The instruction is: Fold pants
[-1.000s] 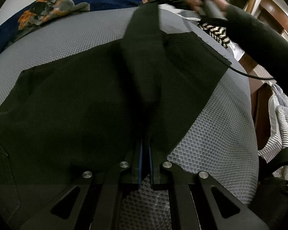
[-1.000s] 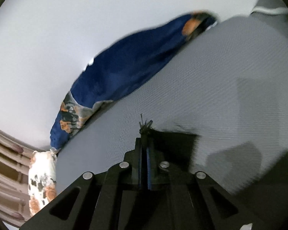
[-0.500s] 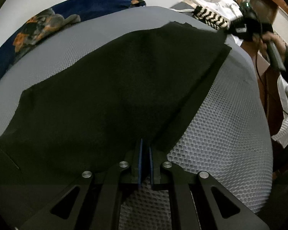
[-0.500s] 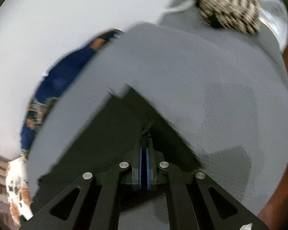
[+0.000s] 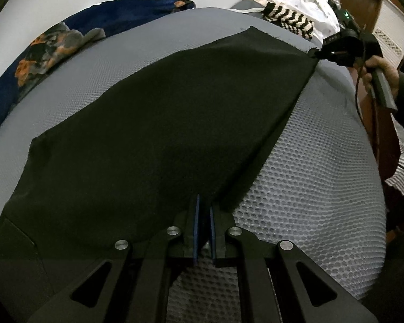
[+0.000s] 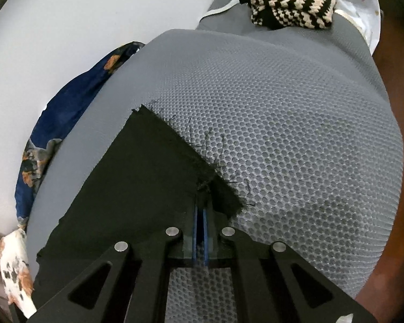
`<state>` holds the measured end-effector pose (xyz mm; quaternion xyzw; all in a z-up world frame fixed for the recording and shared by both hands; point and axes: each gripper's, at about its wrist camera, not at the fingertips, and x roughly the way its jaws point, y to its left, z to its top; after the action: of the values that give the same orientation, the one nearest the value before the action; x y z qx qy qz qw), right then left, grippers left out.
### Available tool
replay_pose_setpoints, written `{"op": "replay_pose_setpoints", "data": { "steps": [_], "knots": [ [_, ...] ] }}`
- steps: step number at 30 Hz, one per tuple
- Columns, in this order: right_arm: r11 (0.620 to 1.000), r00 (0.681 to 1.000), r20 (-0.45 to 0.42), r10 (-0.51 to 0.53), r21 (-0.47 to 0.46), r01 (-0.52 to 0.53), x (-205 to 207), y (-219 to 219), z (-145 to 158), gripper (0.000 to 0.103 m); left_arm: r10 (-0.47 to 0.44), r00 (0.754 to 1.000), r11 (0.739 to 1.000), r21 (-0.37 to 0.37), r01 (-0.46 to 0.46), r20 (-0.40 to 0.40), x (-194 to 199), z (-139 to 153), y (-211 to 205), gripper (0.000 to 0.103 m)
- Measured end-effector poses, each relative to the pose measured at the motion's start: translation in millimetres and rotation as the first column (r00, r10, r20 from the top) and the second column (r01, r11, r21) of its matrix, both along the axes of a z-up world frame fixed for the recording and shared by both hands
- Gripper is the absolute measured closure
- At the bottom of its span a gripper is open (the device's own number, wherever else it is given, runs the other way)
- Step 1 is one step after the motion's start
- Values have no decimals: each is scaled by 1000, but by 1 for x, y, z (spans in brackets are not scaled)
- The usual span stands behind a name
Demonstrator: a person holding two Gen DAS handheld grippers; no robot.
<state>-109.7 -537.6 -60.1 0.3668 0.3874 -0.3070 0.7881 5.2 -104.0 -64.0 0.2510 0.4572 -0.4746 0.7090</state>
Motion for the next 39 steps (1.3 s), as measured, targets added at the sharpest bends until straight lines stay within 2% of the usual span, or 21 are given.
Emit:
{"op": "replay_pose_setpoints", "data": {
  "steps": [4, 6, 8, 9, 10, 11, 12, 14, 16, 19, 21, 25, 30, 33, 39],
  "knots": [
    [1000, 999, -28, 15, -14, -16, 1, 1, -4, 102, -3, 1000, 1000, 2, 3, -2, 2, -2, 0, 94],
    [1000, 1000, -19, 13, 17, -12, 2, -2, -4, 99, 9, 1000, 1000, 4, -9, -29, 8, -2, 2, 90],
    [999, 999, -26, 37, 35, -36, 3, -6, -3, 97, 42, 994, 999, 3, -42, -96, 19, 0, 5, 77],
    [998, 999, -30, 46, 43, -44, 3, -6, -2, 93, 55, 990, 998, -5, -56, -130, 26, 1, 6, 71],
    [997, 998, -36, 56, 48, -54, 4, -7, 1, 82, 69, 984, 997, -18, -73, -165, 31, 3, 9, 53],
    [998, 998, -48, 48, 33, -46, 3, -8, 6, 76, 84, 978, 995, -37, -93, -190, 35, 7, 13, 44],
    [999, 997, -54, 46, 22, -45, 4, -9, 10, 68, 90, 976, 993, -61, -104, -197, 37, 13, 18, 44],
    [999, 997, -49, 52, -9, -52, 3, -13, 22, 68, 87, 976, 988, -105, -109, -197, 40, 25, 26, 42],
    [997, 997, -28, 77, -18, -77, 9, -21, 33, 68, 111, 977, 984, -118, -134, -181, 46, 32, 31, 39],
    [989, 989, 1, 148, -23, -148, 33, -30, 46, 68, 183, 969, 972, -121, -204, -164, 63, 34, 39, 39],
    [979, 979, 23, 205, -6, -205, 55, -35, 47, 68, 247, 955, 956, -120, -268, -163, 79, 33, 45, 38],
    [951, 952, 37, 303, 49, -304, 107, -45, 37, 74, 349, 924, 920, -128, -369, -158, 96, 29, 56, 39],
    [937, 940, -1, 341, 82, -340, 145, -58, 20, 76, 431, 889, 887, -106, -449, -157, 110, 23, 63, 39],
    [934, 939, -3, 345, 103, -343, 156, -66, 12, 76, 451, 878, 879, -91, -468, -160, 113, 19, 64, 38],
    [930, 935, -23, 354, 118, -349, 171, -72, 0, 77, 463, 872, 876, -66, -477, -158, 117, 15, 60, 38]
  ]
}}
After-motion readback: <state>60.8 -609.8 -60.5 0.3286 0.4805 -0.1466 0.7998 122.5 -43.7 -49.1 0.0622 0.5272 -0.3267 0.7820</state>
